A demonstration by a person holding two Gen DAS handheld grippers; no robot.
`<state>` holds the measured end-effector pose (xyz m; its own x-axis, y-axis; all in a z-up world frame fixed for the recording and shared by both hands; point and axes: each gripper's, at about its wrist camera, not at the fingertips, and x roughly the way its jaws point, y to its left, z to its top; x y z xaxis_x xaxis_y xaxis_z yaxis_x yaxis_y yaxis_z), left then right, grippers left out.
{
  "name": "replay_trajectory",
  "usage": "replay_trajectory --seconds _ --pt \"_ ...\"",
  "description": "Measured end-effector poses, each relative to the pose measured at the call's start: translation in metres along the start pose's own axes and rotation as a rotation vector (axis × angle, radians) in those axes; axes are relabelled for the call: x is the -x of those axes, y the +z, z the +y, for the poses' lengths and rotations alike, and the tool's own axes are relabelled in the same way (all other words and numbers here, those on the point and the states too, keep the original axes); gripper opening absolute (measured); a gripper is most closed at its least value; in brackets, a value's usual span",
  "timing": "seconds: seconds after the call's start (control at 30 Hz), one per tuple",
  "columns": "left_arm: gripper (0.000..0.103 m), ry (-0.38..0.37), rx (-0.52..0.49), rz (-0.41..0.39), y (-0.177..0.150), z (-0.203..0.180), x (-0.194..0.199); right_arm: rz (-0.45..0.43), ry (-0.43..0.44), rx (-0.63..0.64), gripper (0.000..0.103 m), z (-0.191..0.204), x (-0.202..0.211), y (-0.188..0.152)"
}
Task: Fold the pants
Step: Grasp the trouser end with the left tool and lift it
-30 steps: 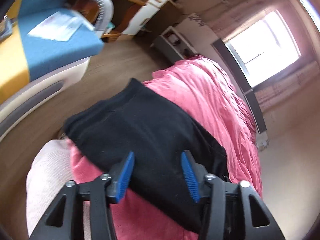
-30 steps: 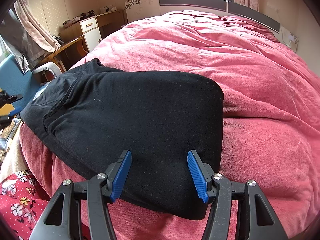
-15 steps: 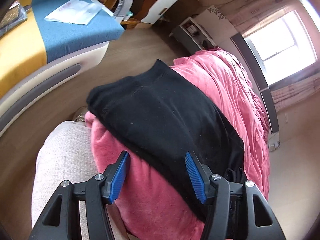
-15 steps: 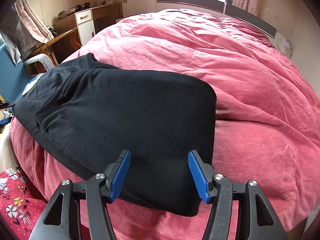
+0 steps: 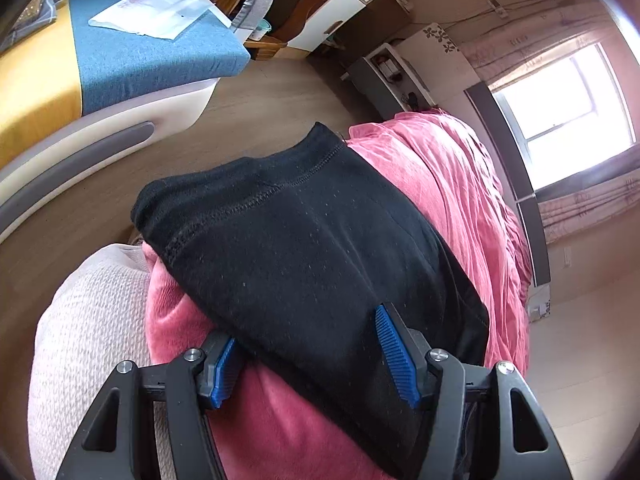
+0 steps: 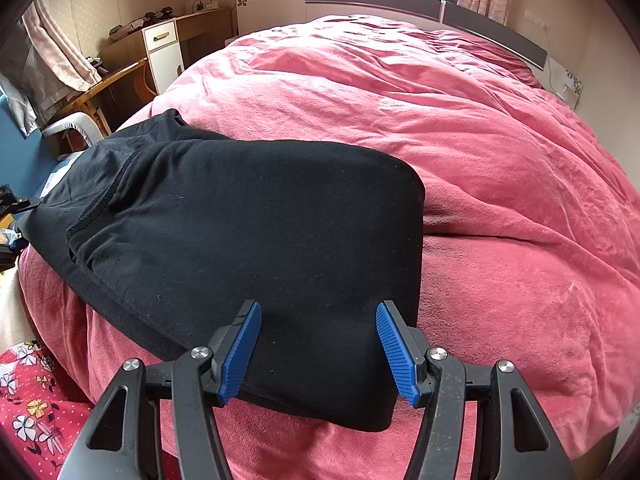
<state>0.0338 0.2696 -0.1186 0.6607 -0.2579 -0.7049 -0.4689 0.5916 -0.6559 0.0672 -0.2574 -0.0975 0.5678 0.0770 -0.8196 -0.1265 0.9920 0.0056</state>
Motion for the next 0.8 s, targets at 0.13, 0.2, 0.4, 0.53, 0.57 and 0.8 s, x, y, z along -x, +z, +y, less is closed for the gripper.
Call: replay_trajectory --seconds 0.13,0.2,0.4,0.53,0.57,0.8 --pt "0.045 -0.006 0.014 -0.015 0.005 0.001 -0.006 -0.001 0.0 0.0 0.061 0.0 -0.001 0.0" --pt "0.027 0.017 -0.019 -0.023 0.005 -0.002 -0.007 -0.001 0.002 -0.002 0.061 0.0 -0.001 0.0" --pt "0.018 0.12 -0.23 -0.103 -0.004 -0.038 0.006 0.001 0.012 -0.009 0.062 -0.003 -0.003 0.0" --pt "0.016 0.134 -0.348 -0.152 -0.009 -0.066 0.018 0.002 0.018 -0.019 0.062 -0.004 -0.003 0.0" --pt "0.016 0.128 -0.377 -0.167 -0.011 -0.074 0.022 0.002 0.019 -0.02 0.062 -0.004 -0.004 0.0" --pt "0.016 0.104 -0.574 -0.235 -0.026 -0.123 0.039 0.005 0.027 -0.032 0.062 -0.007 -0.004 0.0"
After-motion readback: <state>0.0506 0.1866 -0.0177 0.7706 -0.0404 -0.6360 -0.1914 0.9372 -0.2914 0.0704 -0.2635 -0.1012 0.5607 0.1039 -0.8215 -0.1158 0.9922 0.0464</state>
